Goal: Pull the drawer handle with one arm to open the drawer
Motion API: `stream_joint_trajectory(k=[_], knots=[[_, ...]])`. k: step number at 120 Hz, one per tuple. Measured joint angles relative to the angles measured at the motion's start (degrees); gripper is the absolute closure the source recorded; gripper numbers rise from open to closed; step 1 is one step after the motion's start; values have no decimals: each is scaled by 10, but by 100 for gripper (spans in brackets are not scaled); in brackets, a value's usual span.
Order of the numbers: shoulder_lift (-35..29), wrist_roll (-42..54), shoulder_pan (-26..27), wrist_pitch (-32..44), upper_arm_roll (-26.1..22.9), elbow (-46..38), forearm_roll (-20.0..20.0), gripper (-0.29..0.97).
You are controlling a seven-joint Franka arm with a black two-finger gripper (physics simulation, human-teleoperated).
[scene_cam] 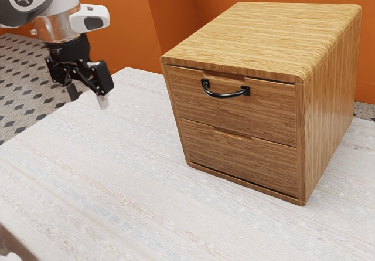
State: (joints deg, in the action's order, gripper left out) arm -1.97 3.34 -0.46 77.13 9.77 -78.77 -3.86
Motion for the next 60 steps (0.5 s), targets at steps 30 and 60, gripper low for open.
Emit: stream_joint_trajectory(k=[30, 60], knots=[[-2, 3, -44, -16, -1, 93, 5, 0], [13, 3, -70, -51, -65, 181, 30, 0]])
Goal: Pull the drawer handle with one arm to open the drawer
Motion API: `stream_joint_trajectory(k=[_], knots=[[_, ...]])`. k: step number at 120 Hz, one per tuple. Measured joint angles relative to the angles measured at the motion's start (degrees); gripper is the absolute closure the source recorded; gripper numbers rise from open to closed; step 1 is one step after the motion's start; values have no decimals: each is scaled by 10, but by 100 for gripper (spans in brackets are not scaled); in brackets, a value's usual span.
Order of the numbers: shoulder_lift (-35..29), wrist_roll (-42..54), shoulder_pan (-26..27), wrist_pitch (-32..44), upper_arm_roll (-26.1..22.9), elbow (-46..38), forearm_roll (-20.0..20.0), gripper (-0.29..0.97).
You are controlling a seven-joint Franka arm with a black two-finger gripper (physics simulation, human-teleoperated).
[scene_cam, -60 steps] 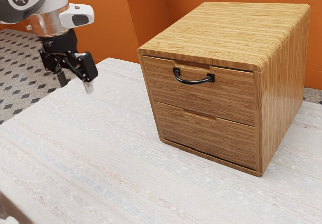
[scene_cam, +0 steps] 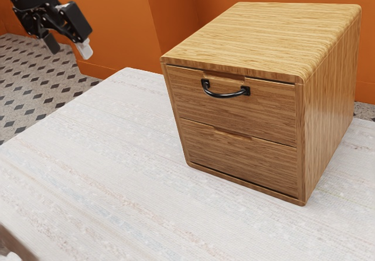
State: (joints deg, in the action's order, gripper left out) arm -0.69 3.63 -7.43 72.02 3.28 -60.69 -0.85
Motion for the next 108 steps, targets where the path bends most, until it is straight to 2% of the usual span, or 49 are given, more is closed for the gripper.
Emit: stream_joint_trajectory(k=[21, 28, 37, 44, 49, 58, 65, 83, 108], knots=[[-7, 6, 59, -19, -4, 0, 24, 0], [0, 31, 49, -7, -32, -19, 23, 0], [2, 79, 24, 17, -81, -76, 1, 0], [0, 111, 27, 33, -93, -116, 17, 0], [-53, 134, 36, 61, -88, -215, 37, 0], [-187, 177, 48, 130, -71, -419, 65, 0], [-254, 219, 51, 190, -63, -518, 86, 0], [-298, 363, 50, 333, -123, -566, 109, 0], [-323, 538, 50, 438, -137, -605, 119, 0]])
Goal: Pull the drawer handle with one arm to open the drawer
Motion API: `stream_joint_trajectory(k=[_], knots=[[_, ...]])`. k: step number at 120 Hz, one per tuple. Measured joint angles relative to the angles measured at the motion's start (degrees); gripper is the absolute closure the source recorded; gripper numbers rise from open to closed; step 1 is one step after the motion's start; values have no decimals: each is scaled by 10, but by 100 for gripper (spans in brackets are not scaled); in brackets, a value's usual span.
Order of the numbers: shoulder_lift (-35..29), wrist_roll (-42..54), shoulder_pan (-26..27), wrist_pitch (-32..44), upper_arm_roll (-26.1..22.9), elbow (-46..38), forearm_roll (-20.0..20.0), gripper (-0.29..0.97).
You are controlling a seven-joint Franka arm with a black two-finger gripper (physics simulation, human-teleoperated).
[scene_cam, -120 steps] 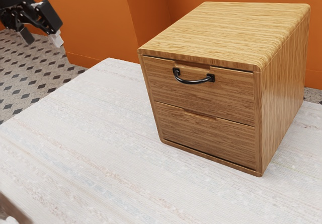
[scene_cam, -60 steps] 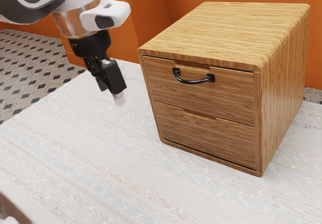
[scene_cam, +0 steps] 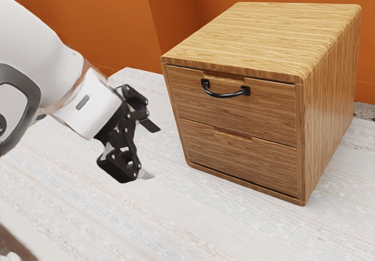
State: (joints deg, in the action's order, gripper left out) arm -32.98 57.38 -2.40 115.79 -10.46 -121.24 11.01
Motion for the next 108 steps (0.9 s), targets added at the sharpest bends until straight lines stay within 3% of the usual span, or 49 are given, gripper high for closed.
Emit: stream_joint_trajectory(k=[24, 41, 59, 108], knots=[[6, 127, -2, 57, -15, 2, 3, 0], [59, 191, -5, 78, -35, 49, 7, 0], [100, 236, -95, 88, -114, 78, 13, 0], [186, 305, -151, 98, -126, 142, 11, 0]])
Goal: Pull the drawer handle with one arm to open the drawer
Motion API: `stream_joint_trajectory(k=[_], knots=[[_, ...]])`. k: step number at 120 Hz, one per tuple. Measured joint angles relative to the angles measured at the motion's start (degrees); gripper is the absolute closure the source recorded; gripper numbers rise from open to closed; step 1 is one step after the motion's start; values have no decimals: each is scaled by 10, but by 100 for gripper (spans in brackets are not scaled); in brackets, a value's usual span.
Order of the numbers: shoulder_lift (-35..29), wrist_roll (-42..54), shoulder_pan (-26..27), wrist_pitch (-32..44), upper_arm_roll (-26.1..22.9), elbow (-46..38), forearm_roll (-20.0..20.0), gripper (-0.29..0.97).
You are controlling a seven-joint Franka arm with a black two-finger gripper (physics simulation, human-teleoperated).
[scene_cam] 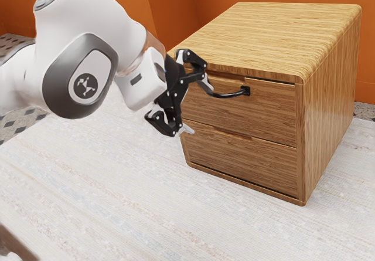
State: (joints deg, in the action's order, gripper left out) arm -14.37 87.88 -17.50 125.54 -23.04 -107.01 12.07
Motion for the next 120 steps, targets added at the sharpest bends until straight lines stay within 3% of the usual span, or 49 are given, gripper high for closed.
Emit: stream_joint_trajectory(k=[67, 120], knots=[[75, 32, -11, 16, -5, 46, -8, 0], [83, 38, -11, 12, -4, 42, -13, 0]])
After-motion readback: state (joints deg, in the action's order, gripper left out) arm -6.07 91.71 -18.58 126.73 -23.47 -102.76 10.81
